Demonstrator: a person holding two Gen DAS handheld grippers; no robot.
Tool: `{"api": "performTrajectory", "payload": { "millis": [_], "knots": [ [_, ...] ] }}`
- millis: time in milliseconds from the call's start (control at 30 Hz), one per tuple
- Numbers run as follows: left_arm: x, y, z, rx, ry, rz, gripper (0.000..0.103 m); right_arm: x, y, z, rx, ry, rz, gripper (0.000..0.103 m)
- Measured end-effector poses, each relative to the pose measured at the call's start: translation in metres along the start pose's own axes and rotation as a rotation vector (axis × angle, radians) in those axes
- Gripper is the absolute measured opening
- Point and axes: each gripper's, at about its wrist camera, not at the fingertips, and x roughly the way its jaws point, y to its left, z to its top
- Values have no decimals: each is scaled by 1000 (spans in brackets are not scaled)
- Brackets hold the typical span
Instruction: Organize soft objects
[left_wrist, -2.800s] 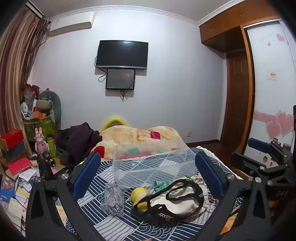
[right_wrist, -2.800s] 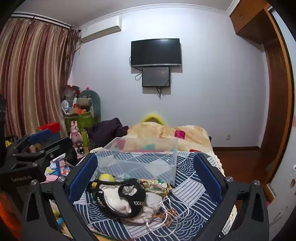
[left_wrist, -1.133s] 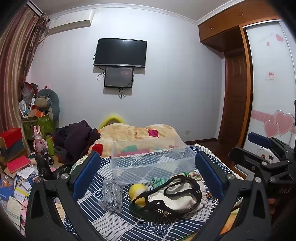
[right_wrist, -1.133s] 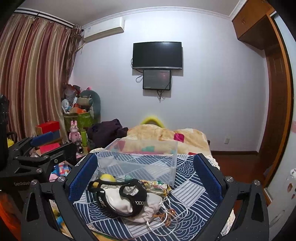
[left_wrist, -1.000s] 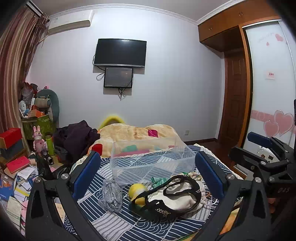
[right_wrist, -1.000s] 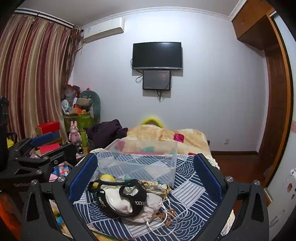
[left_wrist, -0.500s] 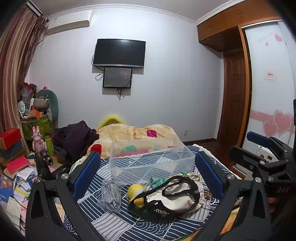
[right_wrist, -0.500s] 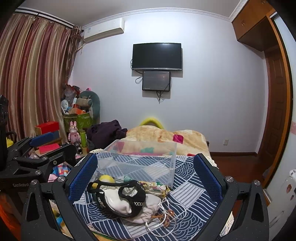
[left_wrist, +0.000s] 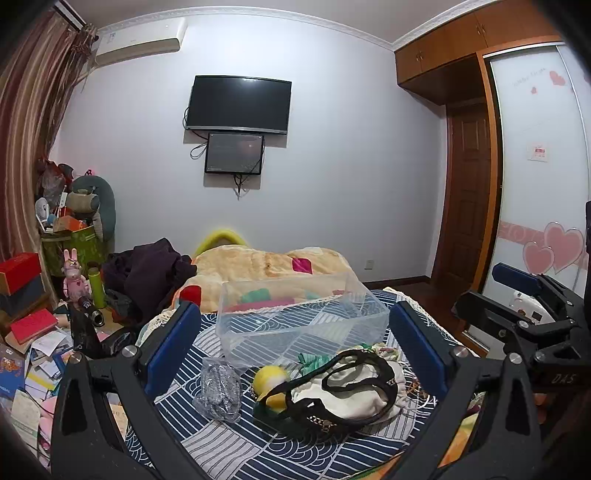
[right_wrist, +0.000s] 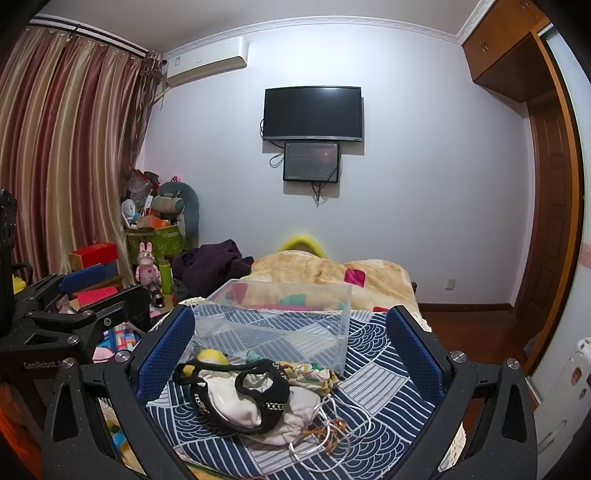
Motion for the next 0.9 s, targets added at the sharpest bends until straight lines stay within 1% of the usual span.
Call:
{"api": "performTrajectory", "payload": {
  "millis": [267, 433, 567, 700, 833, 867, 900],
  "knots": [
    [3, -1, -3, 8, 6, -9, 103, 2, -3, -3, 7, 1, 2, 103],
    [11, 4, -9, 13, 21, 6, 103, 8, -5, -10, 11, 20, -10, 103],
    [28, 16, -19, 14, 67, 59, 103, 23, -12, -19, 31, 83, -5, 103],
    [51, 34, -33, -2, 148, 118, 103, 40, -16, -31, 47, 158, 3, 103],
    [70, 57, -48, -41, 206, 162, 103, 55, -16, -42, 57, 224, 34, 103],
    [75, 62, -52, -52, 219, 173, 103, 57, -16, -44, 58, 231, 41, 101],
    [80, 66, -57, -60, 233, 182, 100, 58, -16, -45, 58, 238, 47, 97]
  ]
}}
